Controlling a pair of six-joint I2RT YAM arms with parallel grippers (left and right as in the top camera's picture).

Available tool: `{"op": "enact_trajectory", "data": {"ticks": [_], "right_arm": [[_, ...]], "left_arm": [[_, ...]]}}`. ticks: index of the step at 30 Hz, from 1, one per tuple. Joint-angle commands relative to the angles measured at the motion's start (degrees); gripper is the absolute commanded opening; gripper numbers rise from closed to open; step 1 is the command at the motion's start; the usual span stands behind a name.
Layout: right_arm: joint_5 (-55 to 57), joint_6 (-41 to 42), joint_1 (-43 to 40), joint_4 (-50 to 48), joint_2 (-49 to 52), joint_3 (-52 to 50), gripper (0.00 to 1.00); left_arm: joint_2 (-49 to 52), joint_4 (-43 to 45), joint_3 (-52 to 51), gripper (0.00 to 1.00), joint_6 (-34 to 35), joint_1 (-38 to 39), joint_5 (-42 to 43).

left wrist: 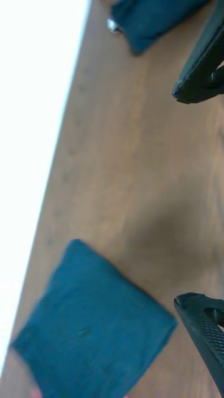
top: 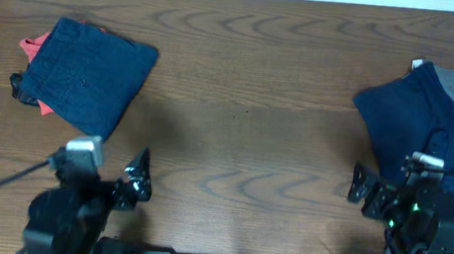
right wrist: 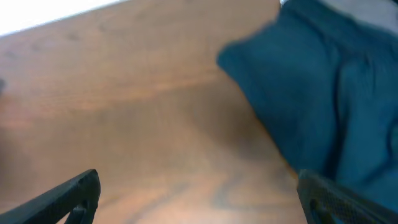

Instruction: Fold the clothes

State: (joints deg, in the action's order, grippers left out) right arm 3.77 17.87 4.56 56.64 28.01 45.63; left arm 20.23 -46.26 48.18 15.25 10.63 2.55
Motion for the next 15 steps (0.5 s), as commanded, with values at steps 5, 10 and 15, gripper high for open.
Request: {"op": "enact_trajectory", "data": {"ticks": [5, 10, 15], "right_arm": [[1.2, 1.4, -0.4, 11.7, -1.0, -0.5, 0.99], [1.2, 1.4, -0.4, 11.5, -1.0, -0.5, 0.99], [1.2, 1.4, -0.4, 11.5, -1.0, -0.5, 0.99]], "left_arm": [[-6.4, 0.1, -0.7, 0.98, 0.7, 0.2, -1.6], [-6.3, 0.1, -0.7, 0.98, 0.7, 0.2, -1.6], [-6.3, 0.0, -0.7, 0.98, 0.7, 0.2, -1.6]]}}
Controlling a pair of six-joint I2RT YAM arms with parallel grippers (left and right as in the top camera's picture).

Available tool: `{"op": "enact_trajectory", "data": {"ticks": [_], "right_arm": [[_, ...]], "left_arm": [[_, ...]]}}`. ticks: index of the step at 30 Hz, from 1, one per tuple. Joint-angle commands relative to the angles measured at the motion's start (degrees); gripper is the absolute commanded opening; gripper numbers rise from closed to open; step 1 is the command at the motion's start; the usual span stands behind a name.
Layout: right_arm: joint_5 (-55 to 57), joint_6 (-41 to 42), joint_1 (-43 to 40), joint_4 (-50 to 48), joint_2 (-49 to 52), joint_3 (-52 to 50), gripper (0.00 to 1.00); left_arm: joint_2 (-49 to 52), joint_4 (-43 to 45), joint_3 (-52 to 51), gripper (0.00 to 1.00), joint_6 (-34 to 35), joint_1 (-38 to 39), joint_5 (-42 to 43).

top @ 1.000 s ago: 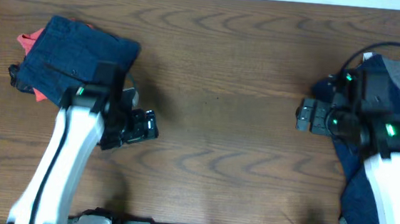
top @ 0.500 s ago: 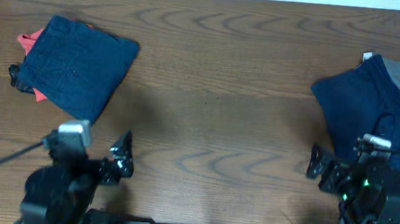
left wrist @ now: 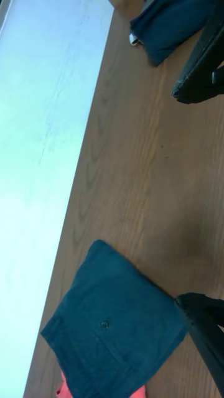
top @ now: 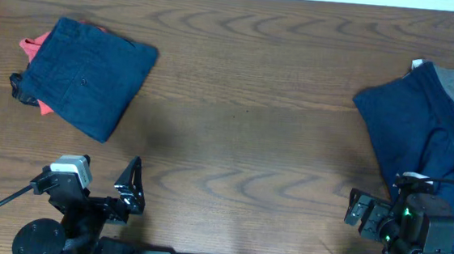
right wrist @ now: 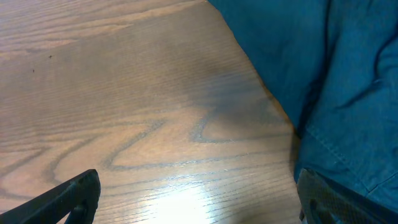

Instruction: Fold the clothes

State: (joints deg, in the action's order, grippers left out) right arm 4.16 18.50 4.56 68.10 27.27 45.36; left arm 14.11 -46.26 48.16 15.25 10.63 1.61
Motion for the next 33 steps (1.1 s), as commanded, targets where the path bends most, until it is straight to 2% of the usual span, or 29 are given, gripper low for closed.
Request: {"op": "enact_trajectory", "data": {"ticks": [1, 7, 9, 15, 20, 24, 30, 33], "right_arm": [[0.8, 0.8, -0.4, 0.0, -0.3, -0.2, 0.99], [1.7, 0.7, -0.3, -0.2, -2.6, -0.3, 0.99], [2.0, -1.3, -0.1, -3.0, -4.7, -1.2, 0.99], [-0.5, -11.2, 0.4, -23.4, -16.5, -12.5, 0.99], [-0.8, -12.9, 1.1, -41.1, -24.9, -25.5, 0.99], [-0.8, -13.1, 1.5, -54.6, -27.0, -34.3, 0.99], [-0.8, -13.5, 1.5, -67.8, -27.0, -43.6, 0.99], [-0.9, -13.7, 1.5, -66.3, -27.0, -45.0, 0.99]], "left_arm": [[-0.1, 0.0, -0.6, 0.98, 0.7, 0.2, -0.6], [-0.1, 0.0, -0.6, 0.98, 0.7, 0.2, -0.6], [-0.1, 0.1, -0.6, 0.98, 0.7, 0.2, -0.6], [-0.1, 0.1, -0.6, 0.98, 0.7, 0.2, -0.6], [-0.1, 0.1, -0.6, 0.98, 0.7, 0.2, -0.6], [-0.1, 0.1, -0.6, 0.98, 0.7, 0.2, -0.6], [-0.1, 0.0, -0.6, 0.98, 0.7, 0.2, -0.6], [-0.1, 0.1, -0.6, 0.98, 0.7, 0.2, -0.6]]}}
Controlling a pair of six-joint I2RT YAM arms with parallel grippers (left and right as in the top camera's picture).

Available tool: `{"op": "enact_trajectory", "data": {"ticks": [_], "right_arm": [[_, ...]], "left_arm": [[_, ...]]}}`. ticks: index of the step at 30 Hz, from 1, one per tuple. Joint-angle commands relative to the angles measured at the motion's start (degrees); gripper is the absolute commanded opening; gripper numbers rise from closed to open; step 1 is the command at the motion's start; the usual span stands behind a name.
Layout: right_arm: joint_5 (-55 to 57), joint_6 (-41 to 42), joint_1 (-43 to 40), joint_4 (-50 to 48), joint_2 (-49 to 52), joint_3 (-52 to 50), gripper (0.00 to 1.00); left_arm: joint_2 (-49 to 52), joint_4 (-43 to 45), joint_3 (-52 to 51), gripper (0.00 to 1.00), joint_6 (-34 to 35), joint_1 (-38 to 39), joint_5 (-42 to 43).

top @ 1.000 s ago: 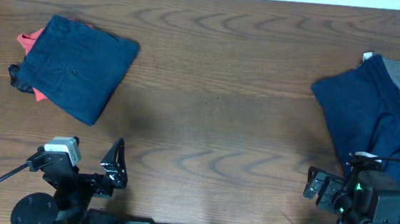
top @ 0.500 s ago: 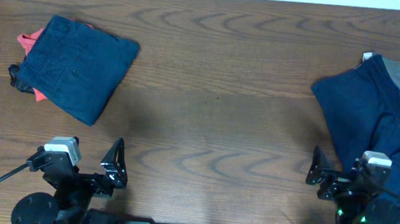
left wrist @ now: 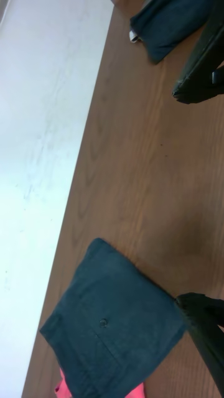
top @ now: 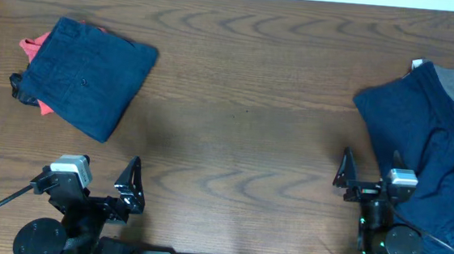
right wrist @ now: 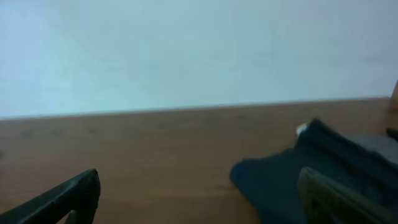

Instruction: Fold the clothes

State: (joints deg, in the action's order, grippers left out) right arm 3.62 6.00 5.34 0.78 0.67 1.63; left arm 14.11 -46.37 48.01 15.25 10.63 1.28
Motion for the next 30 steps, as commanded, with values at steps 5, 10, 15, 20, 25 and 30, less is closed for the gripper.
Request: {"op": "enact_trajectory", "data": {"ticks": [5, 10, 15, 20, 25, 30], "right_arm": [[-1.7, -1.4, 0.7, 3.3, -0.3, -1.3, 0.99], [-1.7, -1.4, 0.7, 3.3, -0.2, -1.3, 0.99], [-1.7, -1.4, 0.7, 3.3, -0.2, -1.3, 0.99], [-1.7, -1.4, 0.7, 3.3, -0.2, -1.3, 0.99], [-1.7, -1.4, 0.7, 3.3, -0.2, -1.3, 0.99], [-1.7, -1.4, 0.7, 3.3, -0.2, -1.3, 0.99]], "left_arm": [[-0.1, 0.2, -0.5, 0.98, 0.7, 0.2, -0.3], [-0.1, 0.2, -0.5, 0.98, 0.7, 0.2, -0.3], [-0.1, 0.2, -0.5, 0.98, 0.7, 0.2, -0.3], [-0.1, 0.2, -0.5, 0.98, 0.7, 0.2, -0.3], [-0.1, 0.2, -0.5, 0.98, 0.7, 0.2, -0.3], [-0.1, 0.2, -0.5, 0.98, 0.7, 0.2, -0.3]]}}
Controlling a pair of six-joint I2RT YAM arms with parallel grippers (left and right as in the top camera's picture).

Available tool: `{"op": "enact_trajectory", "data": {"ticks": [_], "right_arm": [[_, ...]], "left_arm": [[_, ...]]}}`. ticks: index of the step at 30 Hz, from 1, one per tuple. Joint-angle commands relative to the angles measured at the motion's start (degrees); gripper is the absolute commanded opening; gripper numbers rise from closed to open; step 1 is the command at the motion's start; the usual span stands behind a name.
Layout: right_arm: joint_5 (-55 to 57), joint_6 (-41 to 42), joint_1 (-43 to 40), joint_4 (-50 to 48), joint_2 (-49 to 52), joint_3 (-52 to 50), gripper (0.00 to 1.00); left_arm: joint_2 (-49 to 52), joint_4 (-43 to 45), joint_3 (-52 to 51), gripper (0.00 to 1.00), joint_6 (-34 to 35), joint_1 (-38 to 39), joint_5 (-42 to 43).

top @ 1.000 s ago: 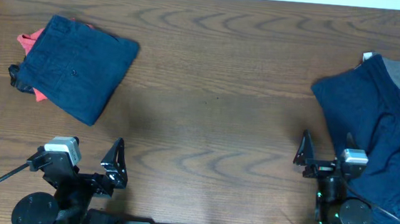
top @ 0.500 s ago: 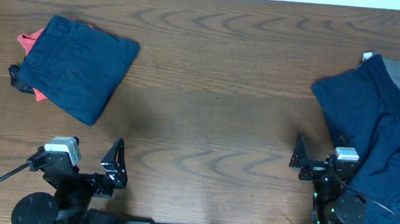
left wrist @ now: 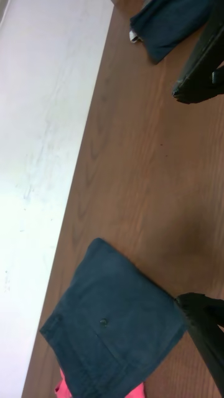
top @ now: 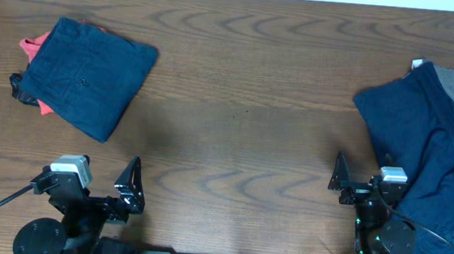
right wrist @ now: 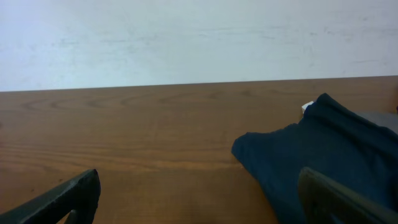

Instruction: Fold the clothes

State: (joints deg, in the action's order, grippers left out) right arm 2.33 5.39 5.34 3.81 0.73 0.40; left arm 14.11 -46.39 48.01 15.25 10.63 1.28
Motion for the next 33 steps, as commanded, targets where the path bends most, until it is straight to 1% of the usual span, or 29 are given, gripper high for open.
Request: {"op": "enact_trajectory", "data": {"ticks": [1, 4, 8, 11, 13, 17, 19, 22, 26, 29, 32, 33], "right_arm": [[-0.4, -0.8, 0.7, 0.3, -0.3, -0.1, 0.99], [-0.4, -0.8, 0.7, 0.3, -0.3, -0.1, 0.99], [-0.4, -0.8, 0.7, 0.3, -0.3, -0.1, 0.99], [-0.4, -0.8, 0.7, 0.3, -0.3, -0.1, 0.99], [-0.4, -0.8, 0.7, 0.3, -0.3, -0.1, 0.99], [-0.4, -0.8, 0.7, 0.3, -0.3, -0.1, 0.99], [-0.4, -0.8, 0.7, 0.3, -0.3, -0.1, 0.99], [-0.4, -0.8, 0.7, 0.3, -0.3, -0.1, 0.99], [-0.4, -0.8, 0.7, 0.3, -0.3, -0.1, 0.99], [-0.4, -0.8, 0.7, 0.3, -0.3, -0.1, 0.99], [-0.4, -0.8, 0.7, 0.3, -0.3, -0.1, 0.99], [-0.4, -0.8, 0.7, 0.3, -0.3, -0.1, 0.99]], "left_arm": [[-0.1, 0.2, -0.5, 0.98, 0.7, 0.2, -0.3], [-0.2, -0.1, -0.7, 0.98, 0.7, 0.2, -0.3], [-1.8, -4.2, -2.1, 0.98, -0.8, -2.2, -1.4], [-4.2, -3.5, -6.8, 0.98, -0.8, -6.1, -1.8], [-6.4, -1.4, -11.4, 0.98, -0.9, -8.5, -2.0], [-11.4, 7.2, -21.9, 0.98, -0.9, -11.3, -2.0], [-13.6, 13.0, -27.0, 0.98, -0.9, -11.8, -2.0], [-13.9, 24.0, -33.6, 0.98, -2.5, -12.0, -1.7], [-14.0, 38.1, -40.1, 0.98, -8.0, -12.0, 0.2], [-14.0, 46.9, -44.5, 0.98, -11.7, -12.0, 0.9], [-14.0, 51.6, -47.9, 0.98, -12.5, -12.0, 0.9], [-14.0, 49.5, -47.8, 0.98, -12.5, -12.0, 0.8]]}}
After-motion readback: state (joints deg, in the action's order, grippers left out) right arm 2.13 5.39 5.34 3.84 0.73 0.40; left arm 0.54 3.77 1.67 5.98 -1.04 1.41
